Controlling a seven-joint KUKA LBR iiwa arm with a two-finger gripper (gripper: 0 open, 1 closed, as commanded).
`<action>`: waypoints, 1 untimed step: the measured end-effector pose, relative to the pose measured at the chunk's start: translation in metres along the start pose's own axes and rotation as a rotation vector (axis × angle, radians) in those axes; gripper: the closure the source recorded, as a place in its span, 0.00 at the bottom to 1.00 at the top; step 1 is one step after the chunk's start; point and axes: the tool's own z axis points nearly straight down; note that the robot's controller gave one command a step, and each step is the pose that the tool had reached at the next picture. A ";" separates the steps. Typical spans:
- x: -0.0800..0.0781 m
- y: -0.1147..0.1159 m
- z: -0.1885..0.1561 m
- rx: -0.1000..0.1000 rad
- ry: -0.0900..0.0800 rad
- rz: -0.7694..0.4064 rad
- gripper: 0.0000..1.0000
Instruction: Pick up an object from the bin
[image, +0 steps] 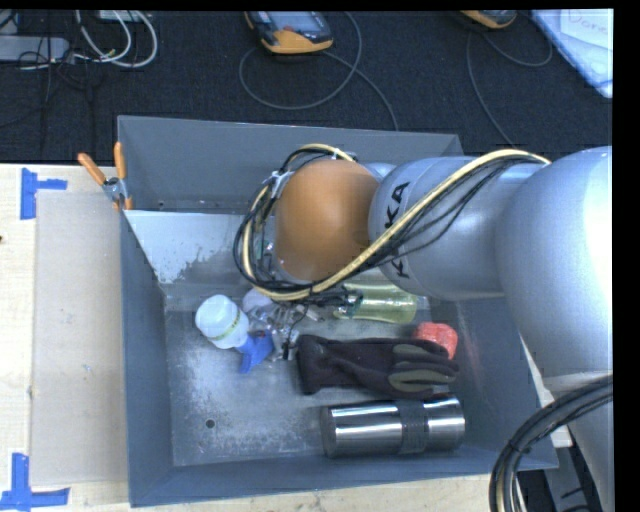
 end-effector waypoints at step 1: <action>0.001 0.001 -0.016 -0.003 0.004 0.001 1.00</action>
Offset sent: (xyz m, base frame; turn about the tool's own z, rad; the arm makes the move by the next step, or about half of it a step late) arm 0.0000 0.0000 0.0685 0.0000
